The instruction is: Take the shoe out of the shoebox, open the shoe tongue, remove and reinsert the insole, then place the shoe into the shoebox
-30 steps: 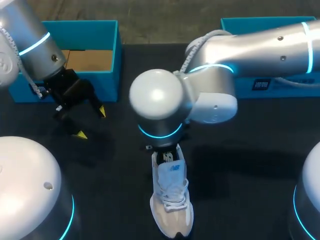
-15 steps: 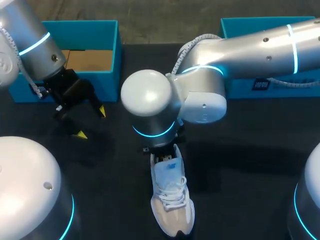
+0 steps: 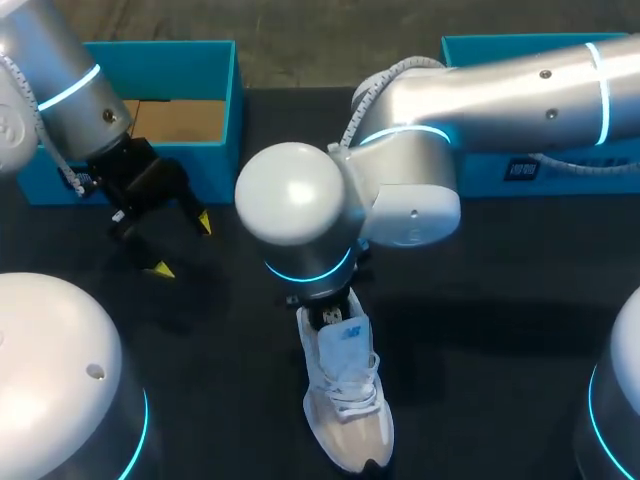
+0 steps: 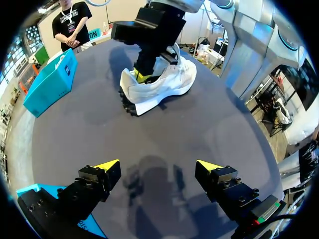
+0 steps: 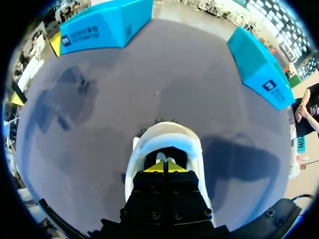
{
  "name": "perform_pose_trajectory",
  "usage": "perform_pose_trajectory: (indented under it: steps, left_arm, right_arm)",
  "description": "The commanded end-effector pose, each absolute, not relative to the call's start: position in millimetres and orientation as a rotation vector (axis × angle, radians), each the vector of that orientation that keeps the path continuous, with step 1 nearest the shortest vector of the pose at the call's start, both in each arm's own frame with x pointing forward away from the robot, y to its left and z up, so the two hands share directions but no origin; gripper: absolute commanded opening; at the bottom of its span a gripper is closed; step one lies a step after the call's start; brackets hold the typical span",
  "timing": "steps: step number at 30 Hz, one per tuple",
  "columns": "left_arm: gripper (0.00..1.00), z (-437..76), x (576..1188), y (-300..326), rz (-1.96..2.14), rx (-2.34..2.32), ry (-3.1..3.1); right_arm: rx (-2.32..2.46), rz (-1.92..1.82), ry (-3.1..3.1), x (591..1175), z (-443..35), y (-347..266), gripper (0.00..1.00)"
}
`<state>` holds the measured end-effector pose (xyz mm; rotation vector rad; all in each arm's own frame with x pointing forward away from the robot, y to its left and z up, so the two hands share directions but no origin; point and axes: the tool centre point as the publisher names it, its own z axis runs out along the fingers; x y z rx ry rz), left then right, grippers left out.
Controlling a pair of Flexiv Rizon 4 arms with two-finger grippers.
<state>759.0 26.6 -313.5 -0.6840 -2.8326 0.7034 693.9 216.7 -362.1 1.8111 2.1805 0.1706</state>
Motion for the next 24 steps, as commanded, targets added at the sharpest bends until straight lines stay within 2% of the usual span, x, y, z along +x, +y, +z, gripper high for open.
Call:
perform_pose_trajectory:
  steps: [1, 14, 24]
  left_arm:
    - [1.0, -313.3, 758.4, 27.0, 0.7, -0.684, -2.834]
    - [1.0, -313.3, 758.4, 27.0, 0.7, -0.684, -2.834]
    - [1.0, -313.3, 758.4, 27.0, 0.7, -0.684, -2.834]
  right_arm:
    - [1.821, 0.286, 2.137, 694.4, -374.9, 213.0, 0.0]
    - [1.888, 0.324, 2.188, 712.7, -410.8, 208.8, 0.0]
    - [1.896, 0.279, 2.249, 695.5, -416.4, 222.8, 0.0]
